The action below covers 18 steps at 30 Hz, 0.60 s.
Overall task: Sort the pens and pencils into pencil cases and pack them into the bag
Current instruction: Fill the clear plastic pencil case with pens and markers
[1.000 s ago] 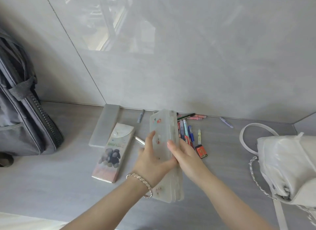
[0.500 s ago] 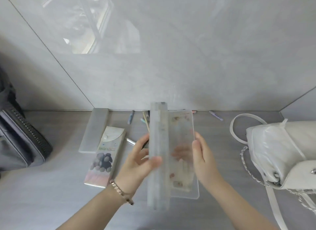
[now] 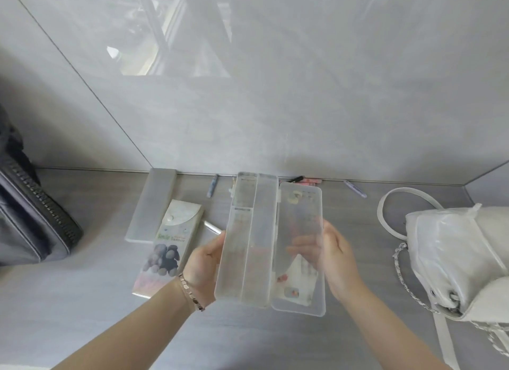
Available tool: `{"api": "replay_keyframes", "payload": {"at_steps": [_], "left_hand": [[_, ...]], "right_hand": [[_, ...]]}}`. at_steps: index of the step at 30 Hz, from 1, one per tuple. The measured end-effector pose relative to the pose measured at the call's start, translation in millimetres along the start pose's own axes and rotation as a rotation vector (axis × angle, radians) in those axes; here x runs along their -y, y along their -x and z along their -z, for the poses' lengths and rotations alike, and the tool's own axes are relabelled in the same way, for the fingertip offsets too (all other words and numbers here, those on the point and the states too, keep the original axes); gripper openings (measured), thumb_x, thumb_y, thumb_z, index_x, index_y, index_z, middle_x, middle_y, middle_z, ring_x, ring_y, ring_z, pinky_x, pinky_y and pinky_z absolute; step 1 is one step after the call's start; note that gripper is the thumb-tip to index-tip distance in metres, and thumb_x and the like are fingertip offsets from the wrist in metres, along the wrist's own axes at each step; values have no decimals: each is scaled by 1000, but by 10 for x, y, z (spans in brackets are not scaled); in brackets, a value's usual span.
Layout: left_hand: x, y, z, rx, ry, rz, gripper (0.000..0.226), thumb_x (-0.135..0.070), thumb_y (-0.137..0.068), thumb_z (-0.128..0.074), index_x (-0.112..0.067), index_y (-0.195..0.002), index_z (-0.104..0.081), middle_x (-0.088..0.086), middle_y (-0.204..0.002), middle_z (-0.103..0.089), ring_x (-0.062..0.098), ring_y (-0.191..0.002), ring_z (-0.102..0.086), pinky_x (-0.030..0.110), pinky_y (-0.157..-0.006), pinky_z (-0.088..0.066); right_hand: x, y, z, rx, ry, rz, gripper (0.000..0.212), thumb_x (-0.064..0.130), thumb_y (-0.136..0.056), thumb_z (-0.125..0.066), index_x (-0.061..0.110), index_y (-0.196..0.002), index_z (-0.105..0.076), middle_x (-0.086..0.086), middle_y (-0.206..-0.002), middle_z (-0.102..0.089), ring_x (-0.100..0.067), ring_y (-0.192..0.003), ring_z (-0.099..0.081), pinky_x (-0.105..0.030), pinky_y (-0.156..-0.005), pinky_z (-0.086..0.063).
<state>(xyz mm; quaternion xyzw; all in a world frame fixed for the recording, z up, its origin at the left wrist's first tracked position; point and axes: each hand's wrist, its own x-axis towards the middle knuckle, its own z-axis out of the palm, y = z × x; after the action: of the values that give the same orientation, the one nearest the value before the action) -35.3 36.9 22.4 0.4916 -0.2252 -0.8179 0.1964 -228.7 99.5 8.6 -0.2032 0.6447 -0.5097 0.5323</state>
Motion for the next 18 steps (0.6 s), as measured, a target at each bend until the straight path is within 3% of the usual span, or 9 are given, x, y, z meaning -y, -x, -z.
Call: {"api": "replay_keyframes", "payload": {"at_steps": [3, 5, 7, 9, 10, 12, 15, 18], "left_hand": [[-122, -92, -124, -170, -76, -103, 53, -46, -94, -32, -14, -135, -41, 6, -133, -49, 26, -126, -46, 31, -92, -39], [-147, -196, -113, -271, -149, -95, 59, -52, -92, -35, -13, -135, -42, 10, -139, -46, 28, -130, -42, 31, -93, -34], [-202, -314, -84, -405, -332, -150, 53, -53, -92, -33, -17, -127, -51, 3, -122, -54, 24, -121, -48, 23, -96, -33], [-283, -410, -82, -493, -460, -171, 42, -57, -91, -32, -23, -87, -56, -4, -85, -50, 14, -81, -54, 10, -74, -39], [-315, -452, -89, -496, -505, -170, 46, -64, -85, -35, -22, -75, -49, -1, -74, -47, 14, -67, -50, 14, -66, -42], [-347, -524, -25, -493, -564, -183, 51, -70, -78, -38, -19, -75, -45, 7, -71, -50, 19, -63, -51, 30, -65, -46], [-386, -587, 9, -473, -538, -205, 44, -60, -86, -39, -17, -83, -48, 14, -77, -53, 25, -65, -54, 28, -55, -43], [-398, -553, -19, -459, -520, -195, 46, -56, -88, -40, -12, -85, -52, 16, -77, -56, 27, -64, -57, 24, -48, -44]], "right_hand": [[46, -107, 26, 48, 92, 30, 37, 17, -102, -20, 22, -124, -49, -3, -68, -71, -21, -65, -71, -18, -57, -53], [111, -152, 29, 134, 178, 15, 35, 19, -102, -23, 25, -124, -48, -5, -74, -72, -25, -71, -71, -25, -66, -56], [137, -280, 84, 129, 375, 50, 34, 23, -101, -27, 22, -109, -60, -6, -81, -71, -32, -81, -68, -35, -79, -53], [136, -545, 243, 38, 765, 207, 30, 25, -99, -35, 20, -99, -65, -7, -98, -67, -30, -97, -62, -31, -85, -44], [145, -738, 353, -38, 968, 285, 26, 22, -97, -41, 15, -106, -64, -10, -109, -62, -28, -106, -57, -31, -89, -40], [187, -1112, 569, -203, 1247, 285, 31, 13, -92, -49, 6, -121, -54, -16, -126, -50, -32, -119, -45, -36, -98, -35], [227, -1519, 752, -323, 1410, 88, 42, 9, -87, -51, 5, -128, -43, -19, -130, -43, -37, -121, -38, -42, -97, -36], [182, -1620, 779, -265, 1459, 21, 41, 5, -87, -48, 6, -128, -42, -16, -131, -43, -34, -122, -38, -40, -96, -37]]}}
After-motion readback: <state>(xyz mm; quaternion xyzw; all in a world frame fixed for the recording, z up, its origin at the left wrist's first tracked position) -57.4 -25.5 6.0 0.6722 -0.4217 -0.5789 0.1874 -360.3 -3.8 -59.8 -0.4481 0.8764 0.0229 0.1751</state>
